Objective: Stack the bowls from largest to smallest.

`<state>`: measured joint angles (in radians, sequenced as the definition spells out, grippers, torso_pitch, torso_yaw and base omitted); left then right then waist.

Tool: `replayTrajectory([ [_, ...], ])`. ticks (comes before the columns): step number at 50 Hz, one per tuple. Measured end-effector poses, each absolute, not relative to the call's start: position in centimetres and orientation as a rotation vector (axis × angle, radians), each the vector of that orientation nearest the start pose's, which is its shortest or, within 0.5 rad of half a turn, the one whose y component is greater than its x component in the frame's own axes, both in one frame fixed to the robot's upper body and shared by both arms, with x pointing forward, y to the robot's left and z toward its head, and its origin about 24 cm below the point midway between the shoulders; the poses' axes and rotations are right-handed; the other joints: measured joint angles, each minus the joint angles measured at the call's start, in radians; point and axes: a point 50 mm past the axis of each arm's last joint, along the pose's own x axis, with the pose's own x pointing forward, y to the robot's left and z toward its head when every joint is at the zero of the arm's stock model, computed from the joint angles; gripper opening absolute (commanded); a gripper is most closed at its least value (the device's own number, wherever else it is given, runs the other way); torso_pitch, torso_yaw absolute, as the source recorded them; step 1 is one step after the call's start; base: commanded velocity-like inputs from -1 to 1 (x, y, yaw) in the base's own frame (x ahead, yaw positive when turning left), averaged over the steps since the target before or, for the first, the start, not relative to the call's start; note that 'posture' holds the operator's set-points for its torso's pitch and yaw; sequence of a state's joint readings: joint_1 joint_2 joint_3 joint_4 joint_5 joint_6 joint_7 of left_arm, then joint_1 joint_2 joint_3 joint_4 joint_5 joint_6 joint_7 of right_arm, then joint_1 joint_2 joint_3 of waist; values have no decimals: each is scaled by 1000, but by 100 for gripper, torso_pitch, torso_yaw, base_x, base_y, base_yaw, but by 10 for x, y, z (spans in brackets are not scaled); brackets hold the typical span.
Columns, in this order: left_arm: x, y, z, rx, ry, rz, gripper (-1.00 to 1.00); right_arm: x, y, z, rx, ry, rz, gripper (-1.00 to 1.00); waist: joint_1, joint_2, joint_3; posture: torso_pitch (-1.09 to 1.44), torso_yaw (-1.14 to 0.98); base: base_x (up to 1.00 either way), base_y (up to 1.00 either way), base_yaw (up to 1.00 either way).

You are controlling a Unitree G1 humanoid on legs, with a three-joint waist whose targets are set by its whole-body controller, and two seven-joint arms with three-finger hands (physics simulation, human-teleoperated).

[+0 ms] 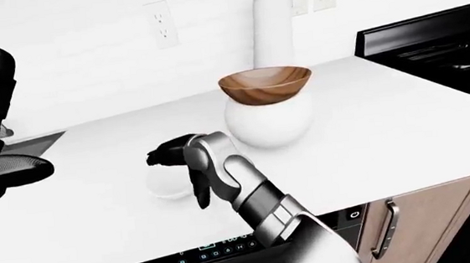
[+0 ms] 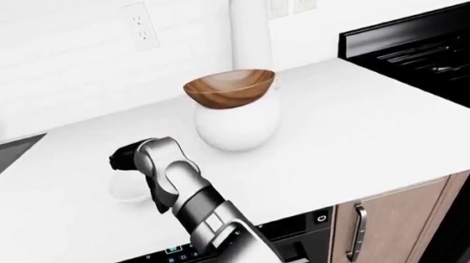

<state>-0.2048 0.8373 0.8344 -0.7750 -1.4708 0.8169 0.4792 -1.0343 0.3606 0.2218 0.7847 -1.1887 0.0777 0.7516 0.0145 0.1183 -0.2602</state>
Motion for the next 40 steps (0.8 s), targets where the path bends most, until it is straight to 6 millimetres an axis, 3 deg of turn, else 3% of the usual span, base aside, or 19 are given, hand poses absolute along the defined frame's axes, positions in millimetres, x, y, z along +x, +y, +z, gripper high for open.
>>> replayTrajectory([
  [14, 174, 257, 295, -152, -379, 13, 100, 321, 99, 138, -1369, -81, 1057, 60, -2, 8, -11, -38, 0, 0, 0, 0],
  [20, 173, 258, 295, -152, -377, 16, 100, 320, 101, 136, -1369, -83, 1076, 10, -6, 12, -14, -38, 0, 0, 0, 0],
  [29, 173, 257, 293, -153, -374, 12, 100, 319, 100, 138, -1360, -124, 1044, -29, -5, 16, -12, -38, 0, 0, 0, 0],
  [40, 173, 257, 292, -158, -376, 13, 100, 318, 98, 137, -1370, -184, 996, -37, -3, 19, -17, -38, 0, 0, 0, 0],
])
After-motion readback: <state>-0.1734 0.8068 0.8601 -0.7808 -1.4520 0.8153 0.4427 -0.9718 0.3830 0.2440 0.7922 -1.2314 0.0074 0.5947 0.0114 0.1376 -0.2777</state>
